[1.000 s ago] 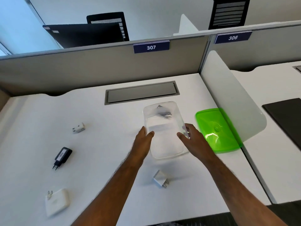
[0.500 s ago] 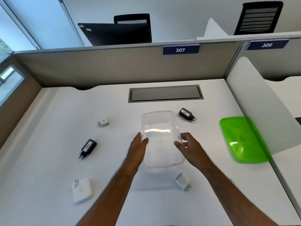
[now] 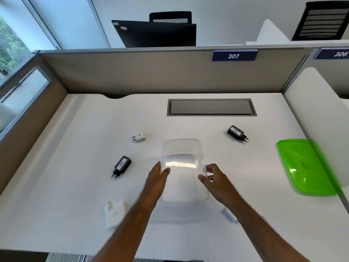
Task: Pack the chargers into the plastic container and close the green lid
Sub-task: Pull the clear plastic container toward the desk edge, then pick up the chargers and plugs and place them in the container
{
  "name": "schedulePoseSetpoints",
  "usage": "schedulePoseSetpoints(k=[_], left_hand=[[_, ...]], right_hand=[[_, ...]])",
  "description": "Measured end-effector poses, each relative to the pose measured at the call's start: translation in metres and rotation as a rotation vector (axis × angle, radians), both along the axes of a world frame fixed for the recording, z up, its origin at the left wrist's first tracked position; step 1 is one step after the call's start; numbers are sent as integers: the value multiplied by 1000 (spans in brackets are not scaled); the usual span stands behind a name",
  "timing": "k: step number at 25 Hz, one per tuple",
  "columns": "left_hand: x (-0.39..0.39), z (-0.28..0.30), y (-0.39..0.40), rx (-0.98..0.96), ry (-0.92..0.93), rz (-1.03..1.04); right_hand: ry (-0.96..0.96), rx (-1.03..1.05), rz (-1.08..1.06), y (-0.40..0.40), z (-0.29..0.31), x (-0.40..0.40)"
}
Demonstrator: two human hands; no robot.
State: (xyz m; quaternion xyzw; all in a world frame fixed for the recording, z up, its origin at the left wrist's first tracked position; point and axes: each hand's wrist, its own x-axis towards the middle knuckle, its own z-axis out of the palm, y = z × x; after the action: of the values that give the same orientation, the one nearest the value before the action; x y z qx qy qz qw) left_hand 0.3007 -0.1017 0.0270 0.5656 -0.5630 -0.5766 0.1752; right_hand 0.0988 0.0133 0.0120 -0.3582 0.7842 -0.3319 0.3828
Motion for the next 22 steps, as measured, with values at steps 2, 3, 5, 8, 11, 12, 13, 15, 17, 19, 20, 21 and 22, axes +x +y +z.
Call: schedulePoseSetpoints(k=[2, 3, 5, 8, 11, 12, 13, 15, 17, 19, 20, 21, 22], left_hand=[[7, -6, -2, 1, -5, -12], [10, -8, -2, 4, -7, -21], [14, -14, -3, 13, -11, -39], [17, -22, -5, 17, -17, -52], [20, -29, -8, 10, -46, -62], [21, -30, -8, 4, -50, -70], [23, -32, -9, 1, -52, -81], [27, -34, -11, 17, -53, -94], [35, -38, -15, 16, -54, -92], [49, -40, -20, -53, -64, -87], [58, -40, -24, -112, -101, -95], [68, -40, -27, -187, -168, -108], [78, -40, -31, -279, -249, -119]], right_hand=[[3, 20, -3, 0, -4, 8], [4, 27, -7, 1, -6, 12], [12, 41, -17, 2, -9, 16], [20, 49, -26, 3, -14, 18], [26, 39, -33, 2, -18, 20], [26, 38, -38, 2, -19, 20], [23, 37, -46, 2, -21, 20], [53, 38, -60, 3, -23, 21], [197, 13, -63, 3, -22, 23], [364, -75, -49, 0, -17, 27], [425, -122, -32, -4, -14, 30], [468, -161, -9, -7, -11, 35], [500, -193, 17, -12, -9, 41]])
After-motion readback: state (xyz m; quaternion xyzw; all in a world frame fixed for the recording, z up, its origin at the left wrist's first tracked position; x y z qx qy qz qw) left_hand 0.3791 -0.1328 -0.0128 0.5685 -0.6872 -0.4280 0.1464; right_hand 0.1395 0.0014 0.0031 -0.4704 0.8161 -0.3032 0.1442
